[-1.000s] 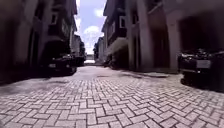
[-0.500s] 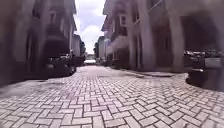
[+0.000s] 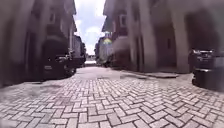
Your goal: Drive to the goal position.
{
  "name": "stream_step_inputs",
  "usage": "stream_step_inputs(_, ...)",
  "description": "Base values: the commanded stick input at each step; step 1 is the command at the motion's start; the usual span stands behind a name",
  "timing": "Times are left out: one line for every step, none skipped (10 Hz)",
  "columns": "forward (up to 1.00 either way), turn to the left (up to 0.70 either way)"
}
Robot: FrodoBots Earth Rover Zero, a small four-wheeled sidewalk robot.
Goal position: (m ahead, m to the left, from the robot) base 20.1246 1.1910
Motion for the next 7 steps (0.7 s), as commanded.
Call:
stream_step_inputs(0.50, 0.00)
stream_step_inputs(0.50, 0.00)
stream_step_inputs(0.50, 0.00)
stream_step_inputs(0.50, 0.00)
stream_step_inputs(0.50, 0.00)
stream_step_inputs(0.50, 0.00)
stream_step_inputs(0.50, 0.00)
